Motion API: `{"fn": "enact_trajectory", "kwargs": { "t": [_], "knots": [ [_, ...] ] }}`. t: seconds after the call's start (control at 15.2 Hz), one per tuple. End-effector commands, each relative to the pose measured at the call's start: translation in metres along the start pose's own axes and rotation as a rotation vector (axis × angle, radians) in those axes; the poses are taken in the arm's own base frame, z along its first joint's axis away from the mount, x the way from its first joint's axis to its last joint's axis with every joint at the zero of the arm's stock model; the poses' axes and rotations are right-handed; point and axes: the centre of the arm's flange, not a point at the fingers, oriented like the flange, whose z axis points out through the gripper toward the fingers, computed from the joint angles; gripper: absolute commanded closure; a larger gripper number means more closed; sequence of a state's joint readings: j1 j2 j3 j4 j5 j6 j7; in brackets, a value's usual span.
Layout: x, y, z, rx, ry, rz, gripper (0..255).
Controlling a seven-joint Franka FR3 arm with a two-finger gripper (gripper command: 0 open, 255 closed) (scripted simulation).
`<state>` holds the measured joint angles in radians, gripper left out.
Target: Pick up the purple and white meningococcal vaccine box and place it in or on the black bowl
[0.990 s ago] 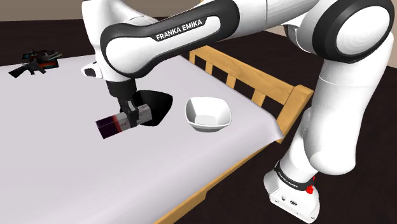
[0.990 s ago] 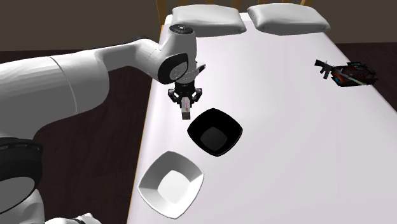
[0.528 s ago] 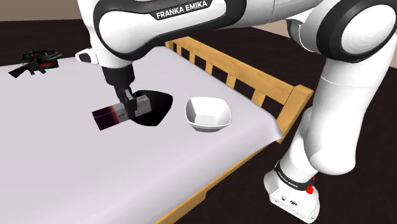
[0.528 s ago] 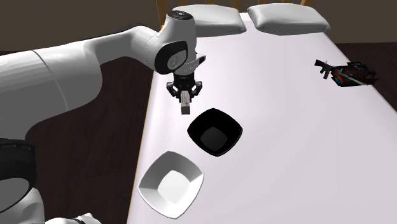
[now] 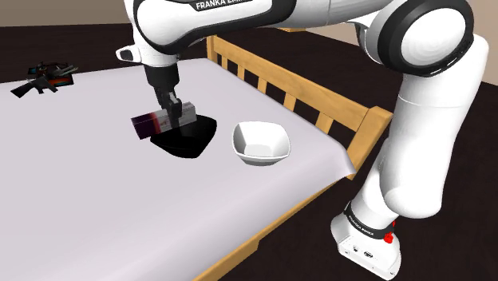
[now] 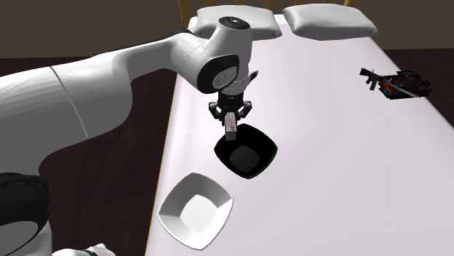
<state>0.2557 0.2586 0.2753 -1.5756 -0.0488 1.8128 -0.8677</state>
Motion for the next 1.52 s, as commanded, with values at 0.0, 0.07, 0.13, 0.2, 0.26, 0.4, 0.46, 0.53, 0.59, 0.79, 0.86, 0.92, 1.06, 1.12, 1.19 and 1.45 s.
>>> {"fn": "enact_trajectory", "kwargs": {
  "t": [0.0,0.07,0.13,0.2,0.26,0.4,0.46,0.53,0.59,0.79,0.86,0.92,1.06,1.12,1.19,1.45],
  "knots": [
    [-0.016,0.020,0.000,0.000,0.000,-0.001,255],
    [-0.024,0.030,0.000,0.000,0.000,-0.001,255],
    [-0.033,0.040,-0.001,0.000,0.000,-0.001,255],
    [-0.041,0.050,-0.001,0.000,0.000,-0.001,255],
    [-0.050,0.060,-0.001,0.000,0.000,-0.001,255],
    [-0.067,0.080,-0.001,0.000,0.000,-0.001,255],
    [-0.067,0.080,0.004,0.000,0.000,-0.001,255],
    [-0.067,0.080,0.009,0.000,0.000,-0.001,255],
    [-0.067,0.081,0.014,0.000,0.000,-0.001,255],
    [-0.067,0.081,0.030,0.000,0.000,-0.001,255],
    [-0.067,0.081,0.036,0.000,0.000,-0.001,255],
    [-0.067,0.081,0.041,0.000,0.000,-0.001,255],
    [-0.067,0.081,0.051,0.000,0.000,-0.001,255],
    [-0.067,0.081,0.057,0.000,0.000,-0.001,255],
    [-0.067,0.082,0.062,0.000,0.000,-0.001,255],
    [-0.067,0.082,0.067,0.000,0.000,-0.001,255]
  ]
}}
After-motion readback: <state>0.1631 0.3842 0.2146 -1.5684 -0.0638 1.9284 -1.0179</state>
